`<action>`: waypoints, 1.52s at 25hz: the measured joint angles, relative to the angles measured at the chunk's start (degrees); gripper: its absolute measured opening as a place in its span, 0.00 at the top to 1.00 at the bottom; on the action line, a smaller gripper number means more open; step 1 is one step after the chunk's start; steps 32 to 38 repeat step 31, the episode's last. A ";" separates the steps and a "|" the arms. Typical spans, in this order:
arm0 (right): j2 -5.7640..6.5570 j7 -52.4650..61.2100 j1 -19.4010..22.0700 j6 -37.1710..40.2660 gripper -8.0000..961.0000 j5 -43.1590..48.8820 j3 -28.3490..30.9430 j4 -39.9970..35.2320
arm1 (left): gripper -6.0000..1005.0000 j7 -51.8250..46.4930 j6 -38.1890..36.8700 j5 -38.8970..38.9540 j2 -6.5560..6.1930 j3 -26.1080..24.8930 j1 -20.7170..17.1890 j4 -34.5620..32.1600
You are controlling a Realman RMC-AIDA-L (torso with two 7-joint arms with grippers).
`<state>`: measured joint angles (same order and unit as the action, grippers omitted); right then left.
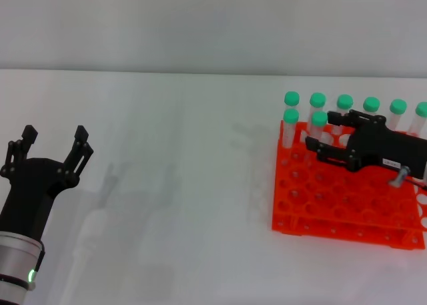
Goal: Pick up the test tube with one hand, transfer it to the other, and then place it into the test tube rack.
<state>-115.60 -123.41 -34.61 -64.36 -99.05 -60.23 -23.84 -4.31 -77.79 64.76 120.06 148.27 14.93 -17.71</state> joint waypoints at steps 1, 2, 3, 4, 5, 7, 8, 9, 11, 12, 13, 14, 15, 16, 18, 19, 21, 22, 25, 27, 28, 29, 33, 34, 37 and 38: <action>0.18 0.28 0.61 -0.71 0.35 0.00 0.10 -0.28 | 0.11 0.00 0.00 0.01 0.00 -0.01 0.00 0.06; 0.29 0.67 1.42 -1.31 0.31 -0.02 0.17 -0.87 | 0.11 0.00 0.00 0.01 0.00 -0.02 0.01 0.13; 0.36 1.02 2.16 -1.77 0.28 -0.04 0.21 -1.54 | 0.11 0.00 0.00 0.04 0.00 -0.05 0.01 0.16; 0.39 1.34 3.06 -2.23 0.24 -0.07 0.32 -2.42 | 0.11 0.00 0.00 0.07 0.00 -0.10 0.01 0.21; 0.41 1.44 4.32 -2.99 0.21 -0.24 0.75 -3.39 | 0.11 0.01 0.00 0.13 0.00 -0.20 0.02 0.23; 0.45 1.29 6.55 -5.03 0.17 -0.90 2.63 -4.69 | 0.11 0.01 0.01 0.21 -0.07 -0.30 0.01 0.27; 0.45 1.14 7.81 -6.55 0.16 -1.44 4.72 -4.89 | 0.11 0.00 0.01 0.20 -0.10 -0.32 0.03 0.41; 0.45 0.95 9.13 -8.45 0.16 -2.36 7.46 -4.87 | 0.11 0.01 0.00 0.25 -0.12 -0.34 0.04 0.54; 0.45 0.57 11.68 -11.69 0.15 -5.08 13.58 -3.81 | 0.11 0.00 0.01 0.28 -0.14 -0.36 0.10 0.89; 0.46 0.09 12.64 -12.94 0.14 -6.64 16.28 -3.02 | 0.11 0.01 0.00 0.25 -0.14 -0.36 0.11 1.00; 0.44 -1.40 13.94 -14.76 0.14 -9.70 20.45 -0.69 | 0.11 0.00 0.00 0.28 -0.14 -0.36 0.14 1.01; 0.46 -2.69 14.84 -15.98 0.13 -12.22 23.53 1.28 | 0.11 0.00 0.01 0.28 -0.16 -0.36 0.16 1.02; 0.41 -4.83 15.38 -16.99 0.13 -16.32 27.48 5.29 | 0.11 0.00 0.01 0.27 -0.18 -0.36 0.19 1.03; 0.40 -6.50 15.66 -17.30 0.14 -19.78 30.37 8.55 | 0.11 -0.05 0.00 0.27 -0.20 -0.36 0.23 1.03; 0.34 -10.42 15.81 -16.97 0.14 -26.18 36.22 15.30 | 0.11 -0.40 0.01 0.29 -0.24 -0.36 0.39 1.03; 0.31 -12.23 15.85 -16.36 0.14 -28.07 38.54 17.55 | 0.11 -0.83 0.00 0.29 -0.25 -0.36 0.54 1.03; 0.28 -17.33 15.90 -14.21 0.14 -29.74 42.17 20.42 | 0.11 -1.49 0.01 0.29 -0.26 -0.36 0.69 1.07; 0.25 -19.38 15.89 -13.36 0.14 -29.90 43.02 20.99 | 0.11 -1.77 0.01 0.28 -0.26 -0.36 0.72 1.08; 0.12 -27.20 15.80 -9.23 0.14 -29.78 43.07 21.38 | 0.11 -2.27 0.01 0.28 -0.27 -0.36 0.75 1.10; 0.11 -30.15 15.61 -7.79 0.14 -29.68 42.01 21.43 | 0.11 -2.37 0.01 0.28 -0.27 -0.36 0.79 1.10; 0.11 -32.13 15.54 -7.61 0.14 -29.67 41.08 21.45 | 0.11 -2.37 0.00 0.26 -0.27 -0.35 0.82 1.10; 0.09 -33.96 15.48 -7.66 0.14 -29.67 40.00 21.44 | 0.11 -2.37 -0.02 0.26 -0.27 -0.36 0.84 1.10; 0.05 -37.70 15.19 -7.85 0.14 -29.67 37.66 21.23 | 0.11 -2.93 -0.17 0.42 -0.27 -0.39 0.89 1.10; 0.05 -37.70 15.19 -7.85 0.14 -29.67 37.66 21.23 | 0.11 -2.93 -0.17 0.42 -0.27 -0.39 0.89 1.10; 0.05 -37.70 15.19 -7.85 0.14 -29.67 37.66 21.23 | 0.11 -2.93 -0.17 0.42 -0.27 -0.39 0.89 1.10; 0.05 -37.70 15.19 -7.85 0.14 -29.67 37.66 21.23 | 0.11 -2.93 -0.17 0.42 -0.27 -0.39 0.89 1.10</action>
